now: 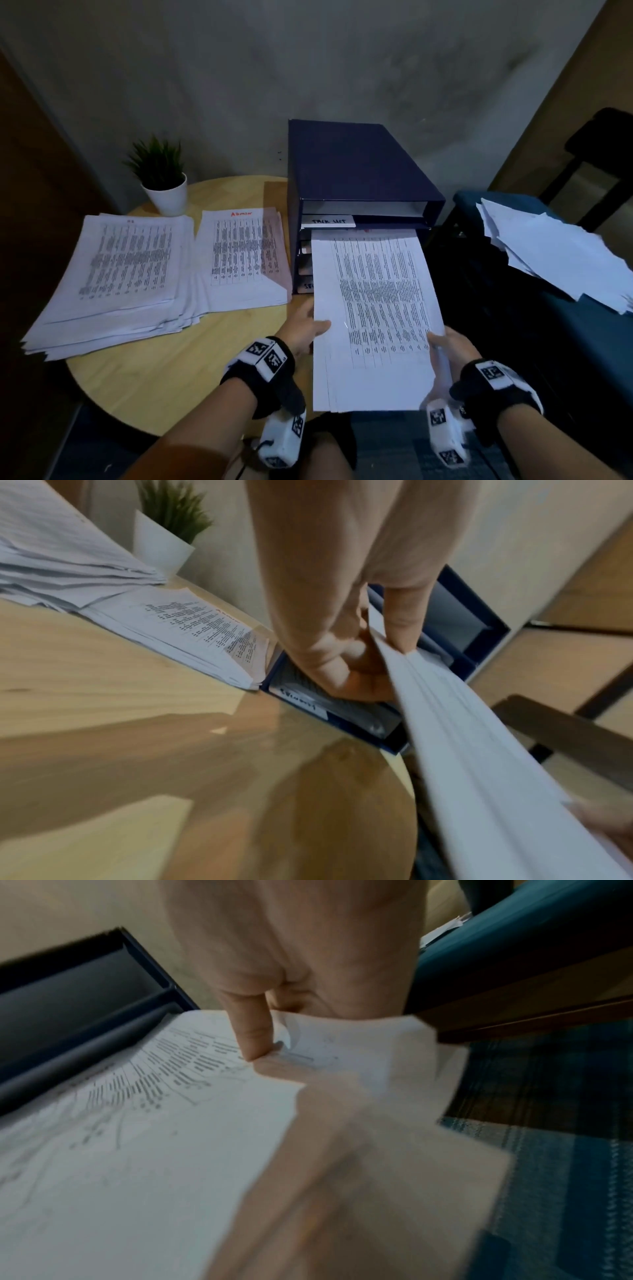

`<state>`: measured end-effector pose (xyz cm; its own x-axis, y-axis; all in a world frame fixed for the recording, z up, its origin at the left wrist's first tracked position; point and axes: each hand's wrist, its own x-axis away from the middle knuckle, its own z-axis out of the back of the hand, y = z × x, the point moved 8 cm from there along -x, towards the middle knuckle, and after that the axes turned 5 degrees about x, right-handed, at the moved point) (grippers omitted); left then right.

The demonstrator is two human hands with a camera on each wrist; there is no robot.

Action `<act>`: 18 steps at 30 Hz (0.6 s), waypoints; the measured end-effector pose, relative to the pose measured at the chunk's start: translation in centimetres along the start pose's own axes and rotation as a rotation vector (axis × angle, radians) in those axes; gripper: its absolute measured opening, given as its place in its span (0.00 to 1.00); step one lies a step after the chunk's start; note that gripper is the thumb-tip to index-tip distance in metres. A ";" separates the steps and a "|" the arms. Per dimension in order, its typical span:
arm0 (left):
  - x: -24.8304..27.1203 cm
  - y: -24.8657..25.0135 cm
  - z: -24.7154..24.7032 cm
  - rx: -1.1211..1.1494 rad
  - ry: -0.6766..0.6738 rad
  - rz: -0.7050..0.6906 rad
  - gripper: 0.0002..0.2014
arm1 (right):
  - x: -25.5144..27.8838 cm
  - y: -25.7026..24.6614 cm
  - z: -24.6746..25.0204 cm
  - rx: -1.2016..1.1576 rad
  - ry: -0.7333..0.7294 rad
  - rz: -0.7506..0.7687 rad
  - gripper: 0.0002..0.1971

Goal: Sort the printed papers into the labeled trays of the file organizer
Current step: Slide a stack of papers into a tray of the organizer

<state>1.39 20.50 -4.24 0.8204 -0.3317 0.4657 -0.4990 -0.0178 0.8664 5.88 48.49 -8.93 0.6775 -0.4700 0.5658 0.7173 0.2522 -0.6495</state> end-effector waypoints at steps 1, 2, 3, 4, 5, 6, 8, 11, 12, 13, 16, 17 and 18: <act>0.2 -0.3 0.1 -0.010 0.004 -0.006 0.25 | 0.2 0.5 -0.2 -0.035 0.000 -0.012 0.15; 0.2 -0.2 0.2 -0.012 0.014 -0.020 0.24 | 0.0 0.7 -0.4 -0.079 0.003 -0.011 0.16; 0.1 -0.1 0.4 -0.005 0.037 -0.031 0.24 | 0.1 0.4 -0.6 -0.111 0.007 -0.006 0.16; -0.1 0.1 0.6 0.006 0.061 -0.042 0.24 | -0.1 0.0 -0.7 -0.137 0.013 0.003 0.16; -0.4 0.3 1.0 0.032 0.090 -0.048 0.23 | 0.2 -0.9 -0.9 -0.148 0.014 0.021 0.16; -0.8 0.5 1.6 0.060 0.122 -0.053 0.23 | 0.1 -1.8 -1.1 -0.149 0.016 0.037 0.15; -1.6 0.7 2.4 0.120 0.156 -0.056 0.22 | -0.3 -3.6 -0.9 -0.101 0.049 0.063 0.15; -2.2 0.3 2.3 0.114 0.072 0.003 0.27 | -0.7 -6.8 -0.6 -0.027 0.082 0.104 0.17; -2.1 0.6 2.0 0.065 0.027 -0.004 0.26 | -0.7 -7.8 -0.6 -0.019 0.048 0.107 0.18; -2.0 0.7 2.0 0.018 0.004 -0.016 0.26 | -0.8 -8.4 -0.8 -0.023 0.003 0.101 0.17; -1.6 0.1 2.5 -0.088 -0.051 -0.007 0.29 | -0.9 -7.8 -0.5 -0.009 -0.107 0.011 0.13; -1.5 -0.6 2.8 -0.114 -0.084 0.013 0.30 | -1.0 -6.7 -0.6 -0.008 -0.164 -0.034 0.18; -1.4 -1.4 2.9 -0.139 -0.125 0.041 0.29 | -0.3 -5.8 -0.7 0.015 -0.223 -0.075 0.20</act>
<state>0.10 18.24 -6.61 0.7546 -0.4445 0.4828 -0.4813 0.1254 0.8676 1.39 46.55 -5.74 0.6404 -0.2896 0.7114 0.7681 0.2368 -0.5950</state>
